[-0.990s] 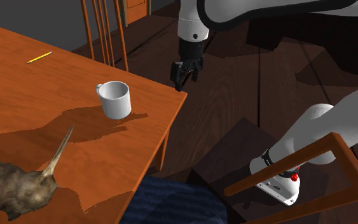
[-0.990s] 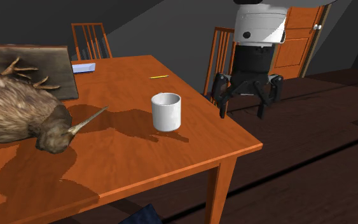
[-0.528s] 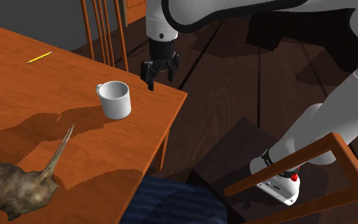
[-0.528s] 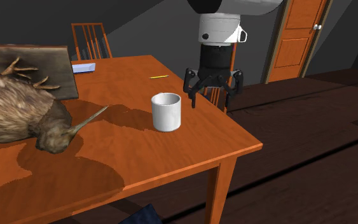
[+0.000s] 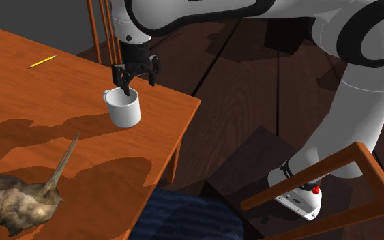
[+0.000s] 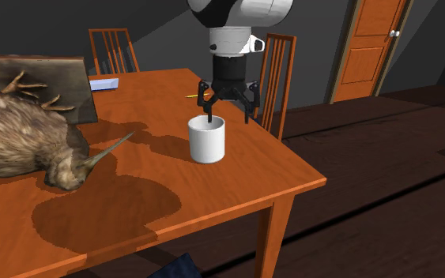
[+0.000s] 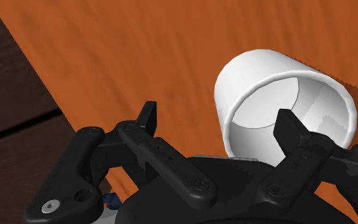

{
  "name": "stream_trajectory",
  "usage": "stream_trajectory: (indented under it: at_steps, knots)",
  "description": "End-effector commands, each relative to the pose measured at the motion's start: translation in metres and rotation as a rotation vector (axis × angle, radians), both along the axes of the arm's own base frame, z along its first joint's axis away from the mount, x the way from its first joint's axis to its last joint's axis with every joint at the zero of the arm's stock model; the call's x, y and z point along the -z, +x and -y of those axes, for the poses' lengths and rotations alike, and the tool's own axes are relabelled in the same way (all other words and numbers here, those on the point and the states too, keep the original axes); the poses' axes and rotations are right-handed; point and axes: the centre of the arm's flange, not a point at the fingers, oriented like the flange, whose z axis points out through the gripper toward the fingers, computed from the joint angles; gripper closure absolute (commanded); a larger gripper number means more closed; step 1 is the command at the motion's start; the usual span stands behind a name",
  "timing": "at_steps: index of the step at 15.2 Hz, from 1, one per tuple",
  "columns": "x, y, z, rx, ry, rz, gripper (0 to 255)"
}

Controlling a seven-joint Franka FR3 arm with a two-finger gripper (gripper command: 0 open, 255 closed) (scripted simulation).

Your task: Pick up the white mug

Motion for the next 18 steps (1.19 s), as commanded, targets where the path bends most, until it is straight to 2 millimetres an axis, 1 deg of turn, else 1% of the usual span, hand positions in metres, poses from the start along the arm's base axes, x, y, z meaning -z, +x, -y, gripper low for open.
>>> stream_trajectory:
  at_steps: [1, 8, 10, 11, 18]
  knots:
    - [0.002, 0.016, -0.013, 0.008, -0.003, 0.010, 0]
    - [0.039, 0.016, -0.013, 0.008, -0.003, 0.010, 0]
    - [0.042, 0.016, -0.013, 0.008, -0.003, 0.010, 0]
    - [0.042, 0.016, -0.013, 0.008, -0.003, 0.010, 255]
    - [0.042, 0.016, -0.012, 0.008, -0.003, 0.010, 255]
